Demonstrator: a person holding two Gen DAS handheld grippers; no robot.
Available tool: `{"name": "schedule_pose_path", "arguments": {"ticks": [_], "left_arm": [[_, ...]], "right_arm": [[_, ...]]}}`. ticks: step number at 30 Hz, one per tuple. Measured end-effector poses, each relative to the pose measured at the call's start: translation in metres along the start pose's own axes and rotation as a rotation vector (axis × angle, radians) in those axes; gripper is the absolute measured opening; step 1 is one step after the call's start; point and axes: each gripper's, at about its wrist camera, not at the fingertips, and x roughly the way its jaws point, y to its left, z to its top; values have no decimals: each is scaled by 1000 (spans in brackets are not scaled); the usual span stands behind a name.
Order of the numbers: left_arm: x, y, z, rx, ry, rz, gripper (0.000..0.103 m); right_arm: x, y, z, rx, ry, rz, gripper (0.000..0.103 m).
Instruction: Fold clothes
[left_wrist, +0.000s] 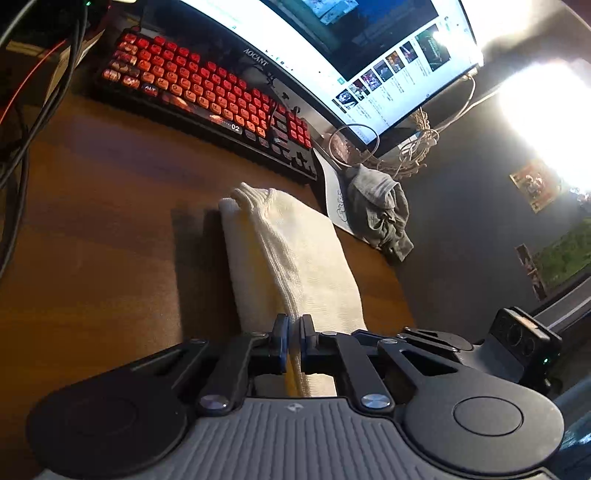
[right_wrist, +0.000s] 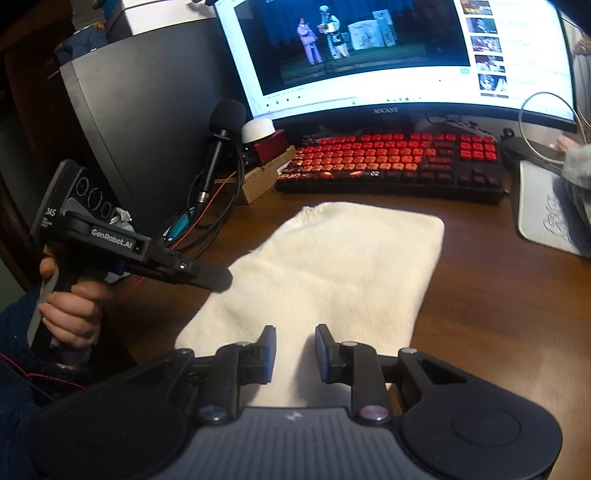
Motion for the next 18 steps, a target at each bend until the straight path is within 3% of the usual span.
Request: {"name": "schedule_pose_path", "arguments": {"ticks": [4, 5, 6, 8, 10, 12, 18], "left_arm": [[4, 5, -1, -13, 43, -10, 10], [4, 5, -2, -8, 51, -21, 15], [4, 4, -3, 1, 57, -34, 28], [2, 2, -4, 12, 58, -52, 34], [2, 2, -5, 13, 61, -67, 31], [3, 2, -6, 19, 81, -76, 8], [5, 8, -8, -12, 112, -75, 6]], "right_arm": [[-3, -1, -4, 17, -9, -5, 23], [-2, -1, -4, 18, -10, -9, 23], [-2, 0, -4, 20, -10, -11, 23], [-2, 1, -4, 26, -13, -12, 23], [-2, 1, -5, 33, -15, -13, 23], [-2, 1, -6, 37, -17, -13, 23], [-2, 1, -6, 37, -13, -16, 24]]}}
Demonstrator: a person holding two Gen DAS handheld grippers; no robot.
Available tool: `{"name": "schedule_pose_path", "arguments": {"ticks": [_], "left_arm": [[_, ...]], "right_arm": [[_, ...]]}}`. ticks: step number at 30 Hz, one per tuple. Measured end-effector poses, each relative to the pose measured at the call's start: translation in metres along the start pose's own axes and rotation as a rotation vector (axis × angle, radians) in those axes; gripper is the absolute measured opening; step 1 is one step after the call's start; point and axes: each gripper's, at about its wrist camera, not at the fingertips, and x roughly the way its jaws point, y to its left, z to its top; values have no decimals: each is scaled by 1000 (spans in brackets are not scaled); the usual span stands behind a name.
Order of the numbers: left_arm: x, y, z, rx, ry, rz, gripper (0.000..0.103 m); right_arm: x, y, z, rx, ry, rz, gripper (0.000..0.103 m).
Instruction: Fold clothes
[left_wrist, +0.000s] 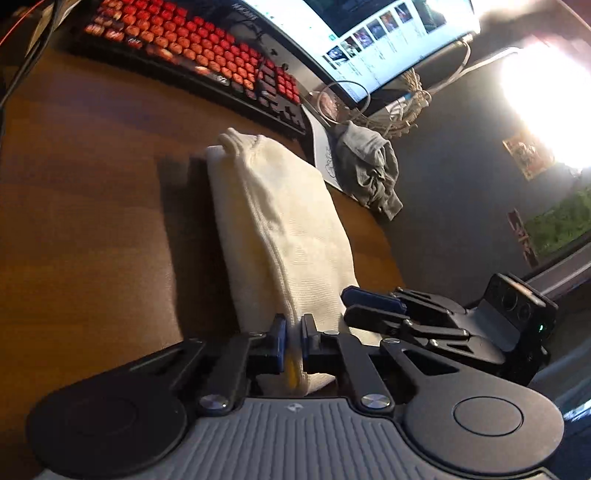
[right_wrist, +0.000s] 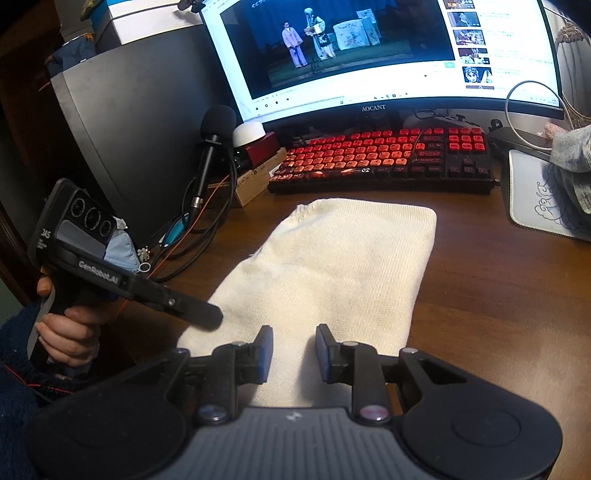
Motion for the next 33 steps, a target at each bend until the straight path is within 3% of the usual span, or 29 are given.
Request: {"name": "schedule_pose_path", "arguments": {"ticks": [4, 10, 13, 14, 16, 22, 25, 28, 30, 33], "left_arm": [[-11, -1, -1, 21, -40, -19, 6], [-3, 2, -7, 30, -15, 20, 7], [-4, 5, -6, 15, -7, 1, 7], [-4, 5, -6, 14, -6, 1, 7], [-3, 4, -7, 21, -7, 3, 7], [-2, -2, -9, 46, -15, 28, 7], [-3, -2, -9, 41, -17, 35, 7], [-5, -2, -8, 45, -26, 45, 8], [-8, -5, -5, 61, -43, 72, 17], [-11, -10, 0, 101, -73, 130, 29]], "right_arm": [[-3, 0, -1, -5, 2, 5, 24], [-21, -6, -13, 3, -9, 28, 24], [-43, -18, -24, 31, -34, 20, 39], [-48, -19, -28, 34, -40, -3, 39], [-56, -19, -35, 50, -59, -46, 39], [-40, -26, -35, 143, -35, -5, 39], [-31, -23, -35, 140, -26, -27, 27], [-36, -17, -39, 79, -14, -23, 26], [-38, -21, -36, 86, -11, -8, 28], [-41, -34, -27, 154, -55, -8, 52]]}}
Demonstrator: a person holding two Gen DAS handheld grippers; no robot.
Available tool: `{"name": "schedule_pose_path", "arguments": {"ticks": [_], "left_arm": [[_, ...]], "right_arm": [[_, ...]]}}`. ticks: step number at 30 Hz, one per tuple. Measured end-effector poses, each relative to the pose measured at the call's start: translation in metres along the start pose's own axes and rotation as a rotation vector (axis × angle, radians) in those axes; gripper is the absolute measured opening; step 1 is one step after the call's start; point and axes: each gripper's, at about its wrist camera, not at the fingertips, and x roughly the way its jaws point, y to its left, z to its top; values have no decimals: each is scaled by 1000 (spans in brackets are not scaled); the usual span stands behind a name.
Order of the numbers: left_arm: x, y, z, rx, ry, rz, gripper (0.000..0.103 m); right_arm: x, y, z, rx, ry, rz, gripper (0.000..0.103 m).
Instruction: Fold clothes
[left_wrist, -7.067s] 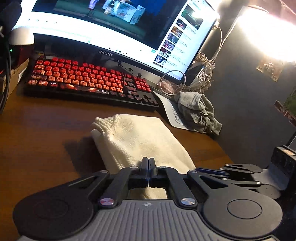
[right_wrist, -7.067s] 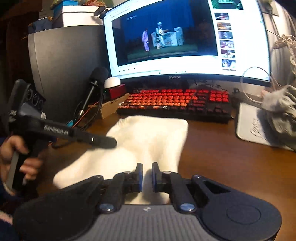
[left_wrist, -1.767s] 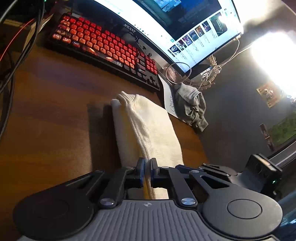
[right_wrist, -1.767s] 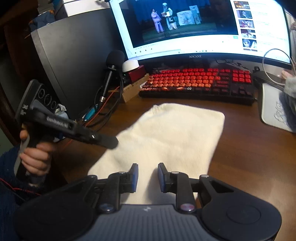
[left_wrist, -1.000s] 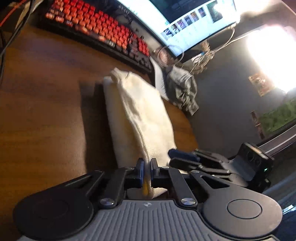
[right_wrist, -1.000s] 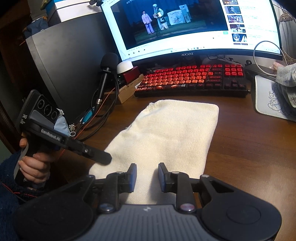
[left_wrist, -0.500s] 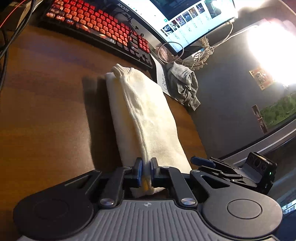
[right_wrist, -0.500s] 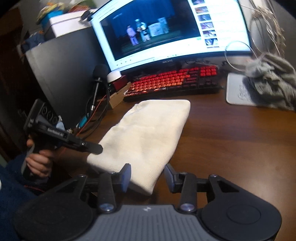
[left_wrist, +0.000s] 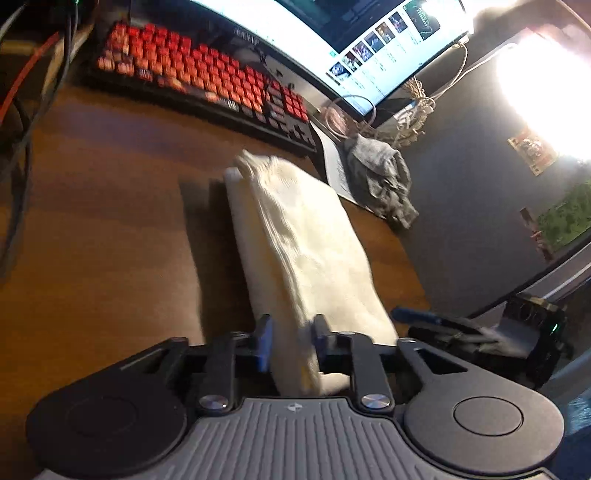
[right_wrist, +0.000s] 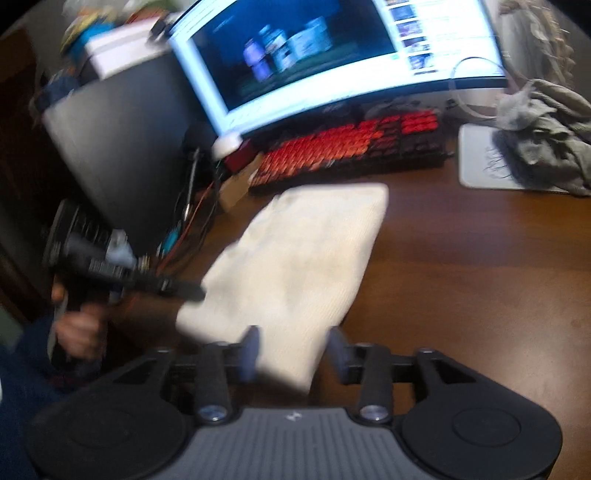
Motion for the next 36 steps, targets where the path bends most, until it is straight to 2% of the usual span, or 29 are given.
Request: {"name": "schedule_pose_path", "arguments": {"ticks": [1, 2, 6, 7, 8, 11, 13, 15, 19, 22, 23, 27, 29, 31, 36], "left_arm": [[1, 0, 2, 6, -4, 15, 32], [2, 0, 4, 8, -5, 31, 35], [10, 2, 9, 12, 1, 56, 34], [11, 1, 9, 14, 4, 51, 34], [13, 1, 8, 16, 10, 45, 34], [19, 1, 6, 13, 35, 14, 35], [20, -1, 4, 24, 32, 19, 35], [19, -2, 3, 27, 32, 19, 35], [18, -2, 1, 19, 36, 14, 35], [17, -4, -1, 26, 34, 22, 35], [16, -4, -1, 28, 34, 25, 35], [10, -5, 2, 30, 16, 36, 31], [6, -6, 8, 38, -7, 50, 31], [4, -7, 14, 46, -29, 65, 31], [22, 1, 36, 0, -28, 96, 31]], "right_arm": [[3, -2, 4, 29, -15, -10, 56], [7, -3, 7, 49, -19, -22, 56], [32, -5, 16, 101, 14, -101, 55], [36, -3, 17, 94, 20, -122, 48], [38, 3, 16, 67, 25, -131, 34], [38, 17, 15, -10, 15, -149, 25], [41, 23, 12, -46, 7, -172, 25], [42, 26, 12, -62, 1, -187, 26], [42, 17, 21, -23, -13, -207, 43], [50, 13, 26, 10, -10, -194, 41], [52, 13, 26, 14, -9, -190, 35], [50, 18, 26, -28, -14, -200, 35], [49, 15, 32, -14, -9, -194, 37], [50, 9, 44, 15, -16, -198, 51], [64, -5, 72, 60, -56, -210, 52]]}}
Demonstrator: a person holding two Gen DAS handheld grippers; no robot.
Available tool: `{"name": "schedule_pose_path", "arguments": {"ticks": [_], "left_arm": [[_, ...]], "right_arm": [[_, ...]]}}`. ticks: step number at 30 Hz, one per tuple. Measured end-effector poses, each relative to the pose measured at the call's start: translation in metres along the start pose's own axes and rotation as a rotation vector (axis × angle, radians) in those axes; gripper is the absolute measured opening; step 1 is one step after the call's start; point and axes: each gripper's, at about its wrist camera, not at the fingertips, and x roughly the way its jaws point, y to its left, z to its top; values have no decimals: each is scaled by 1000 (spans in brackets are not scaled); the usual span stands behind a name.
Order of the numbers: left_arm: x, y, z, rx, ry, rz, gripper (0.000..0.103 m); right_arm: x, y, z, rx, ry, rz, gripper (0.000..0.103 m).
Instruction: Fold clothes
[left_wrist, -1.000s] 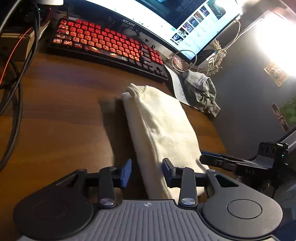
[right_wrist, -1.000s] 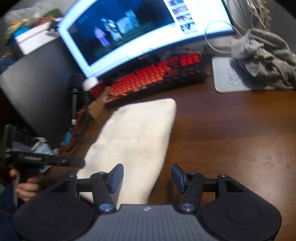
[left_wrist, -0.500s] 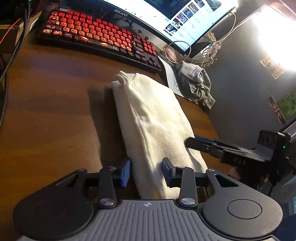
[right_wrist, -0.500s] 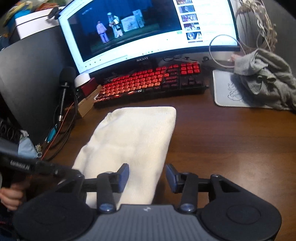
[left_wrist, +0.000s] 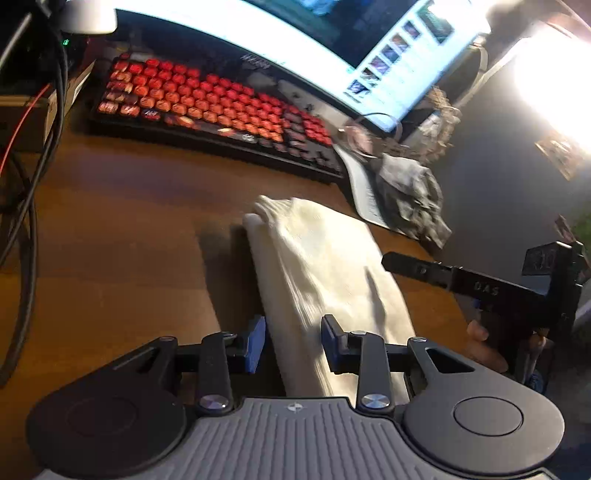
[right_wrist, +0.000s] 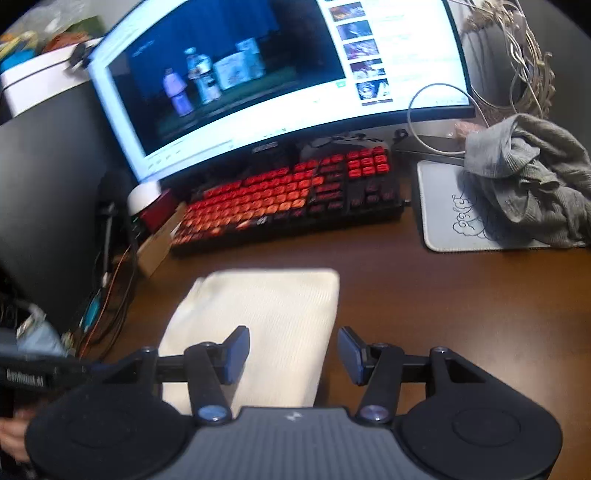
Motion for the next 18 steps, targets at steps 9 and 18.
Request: {"name": "schedule_pose_path", "arguments": {"ticks": [9, 18], "left_arm": [[14, 3, 24, -34, 1, -12, 33], [30, 1, 51, -30, -11, 49, 31]], "right_arm": [[32, -5, 22, -8, 37, -25, 26], [37, -9, 31, 40, 48, -51, 31]]}}
